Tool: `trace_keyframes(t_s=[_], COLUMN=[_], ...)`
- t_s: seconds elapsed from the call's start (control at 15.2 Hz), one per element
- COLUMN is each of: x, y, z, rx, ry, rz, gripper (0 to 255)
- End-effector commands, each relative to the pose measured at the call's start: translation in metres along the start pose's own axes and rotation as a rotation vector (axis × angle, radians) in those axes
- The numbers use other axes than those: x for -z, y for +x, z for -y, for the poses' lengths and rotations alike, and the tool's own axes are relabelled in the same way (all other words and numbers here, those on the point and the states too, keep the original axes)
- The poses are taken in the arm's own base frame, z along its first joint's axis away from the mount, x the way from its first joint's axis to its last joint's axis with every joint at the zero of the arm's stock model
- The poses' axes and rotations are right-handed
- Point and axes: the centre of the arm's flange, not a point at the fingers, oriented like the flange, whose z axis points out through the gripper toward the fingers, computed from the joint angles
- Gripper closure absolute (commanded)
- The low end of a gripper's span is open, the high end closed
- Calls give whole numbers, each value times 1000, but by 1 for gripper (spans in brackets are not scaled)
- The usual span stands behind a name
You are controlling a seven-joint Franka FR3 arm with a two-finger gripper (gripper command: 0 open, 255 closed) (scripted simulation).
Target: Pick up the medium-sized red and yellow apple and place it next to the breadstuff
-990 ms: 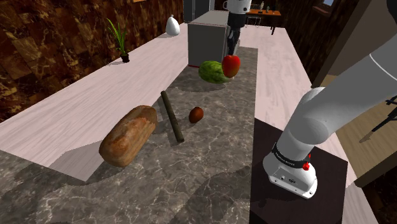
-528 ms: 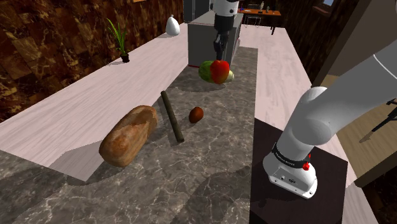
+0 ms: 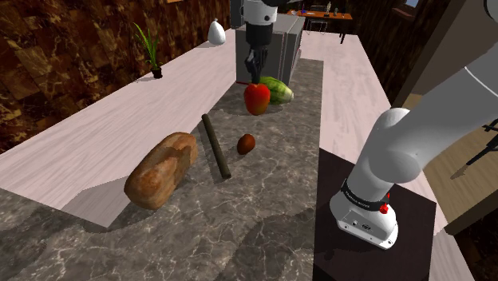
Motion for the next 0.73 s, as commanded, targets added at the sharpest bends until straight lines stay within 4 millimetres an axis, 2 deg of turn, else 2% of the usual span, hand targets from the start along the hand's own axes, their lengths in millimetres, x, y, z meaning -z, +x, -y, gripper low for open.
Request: trace_keyframes(t_s=[0.0, 0.66], x=[0, -1], y=[10, 52], z=[25, 150], rx=[-2, -2], ry=[1, 1], rz=[0, 0], gripper=[255, 255])
